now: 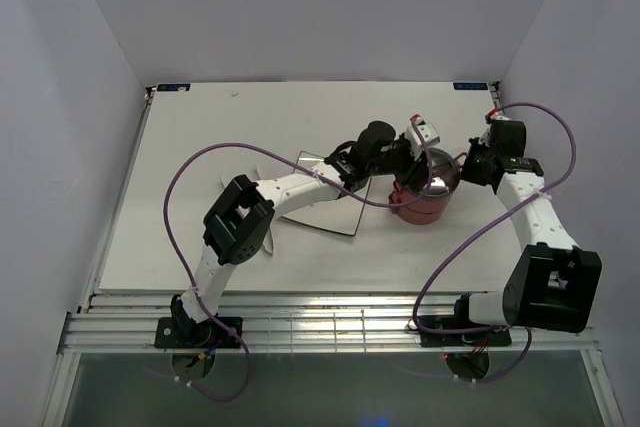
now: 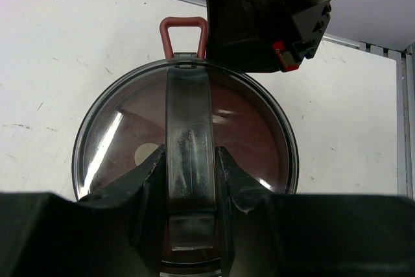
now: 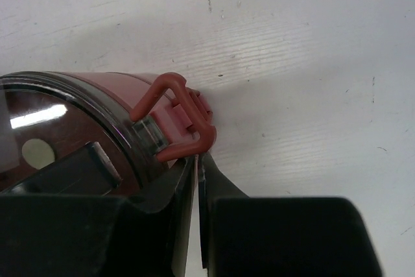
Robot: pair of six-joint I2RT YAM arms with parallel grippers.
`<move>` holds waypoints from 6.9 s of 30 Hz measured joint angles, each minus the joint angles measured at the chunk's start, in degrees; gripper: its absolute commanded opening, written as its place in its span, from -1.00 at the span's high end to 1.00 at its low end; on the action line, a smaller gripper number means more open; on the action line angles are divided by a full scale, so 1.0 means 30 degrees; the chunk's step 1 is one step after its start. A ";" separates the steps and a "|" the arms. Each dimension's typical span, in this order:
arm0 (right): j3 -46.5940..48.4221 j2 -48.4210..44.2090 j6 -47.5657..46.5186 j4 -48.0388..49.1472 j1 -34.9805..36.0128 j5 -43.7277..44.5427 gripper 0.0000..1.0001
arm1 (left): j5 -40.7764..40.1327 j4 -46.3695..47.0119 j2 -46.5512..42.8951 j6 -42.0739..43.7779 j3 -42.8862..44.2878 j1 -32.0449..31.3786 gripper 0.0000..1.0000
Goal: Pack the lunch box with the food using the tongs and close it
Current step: Close the fastener on the packing box.
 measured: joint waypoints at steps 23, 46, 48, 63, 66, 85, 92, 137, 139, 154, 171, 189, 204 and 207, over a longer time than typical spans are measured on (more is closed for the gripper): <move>0.0372 0.1778 0.0590 0.1268 -0.0597 0.0000 0.85 | 0.0015 -0.1770 0.0721 0.0029 0.1712 0.0080 0.57; 0.2084 0.5304 -0.0393 0.1494 -0.4721 -0.2703 0.85 | 0.0525 -0.2543 0.1027 0.0146 0.2390 0.0328 0.51; 0.2353 0.5785 -0.0590 0.1719 -0.4648 -0.3483 0.84 | 0.0685 -0.2601 0.1027 0.0262 0.2390 0.0372 0.51; 0.1384 0.6579 -0.2484 0.3038 -0.0838 -0.5814 0.84 | 0.3512 -0.2419 0.0510 0.0772 0.1392 0.1843 0.58; 0.0721 0.6142 -0.2200 0.3162 -0.1064 -0.6193 0.84 | 0.3563 -0.2419 0.0510 0.0845 0.1384 0.1909 0.57; 0.0794 -0.1202 -0.2623 0.2375 -0.2215 -0.6346 -0.21 | 0.1552 -0.1843 -0.1348 0.0539 -0.0918 0.1858 -0.20; -0.0117 -0.2769 -0.5020 0.6980 -0.2237 -1.0659 -0.36 | 0.1406 -0.2688 -0.2346 0.0517 -0.1741 0.2040 -0.33; 0.1392 0.2907 -1.5045 0.2193 -0.1829 -1.7595 0.35 | -0.1377 -0.0918 -0.2076 -0.7038 -0.3854 0.3985 -0.18; 0.0794 0.2018 -1.4345 0.2382 -0.1683 -1.6721 0.35 | -0.1705 -0.0918 -0.2076 -0.6980 -0.3854 0.3854 -0.19; -0.0189 -0.0124 -1.2823 0.2018 0.0168 -1.3908 -0.45 | -0.4670 -0.1851 -0.2222 -0.6666 -0.3606 0.4160 -0.17; 0.2776 0.1668 -1.1657 0.2725 0.2914 -1.2750 -0.25 | -0.4466 -0.1479 -0.2907 -0.6601 -0.4080 0.4852 -0.13; 0.1989 0.2215 -1.2721 0.2193 0.3038 -1.0717 0.38 | -0.2572 -0.1020 -0.0393 -0.7796 -0.0925 0.4852 0.83; 0.1989 0.2215 -1.2743 0.2178 0.3089 -1.0630 0.64 | -0.1785 -0.0780 0.1596 -0.9056 -0.0051 0.4852 1.00; 0.1989 0.2215 -1.2772 0.2178 0.3096 -1.0630 0.65 | -0.1443 -0.0277 0.1603 -0.9267 -0.0211 0.4852 1.00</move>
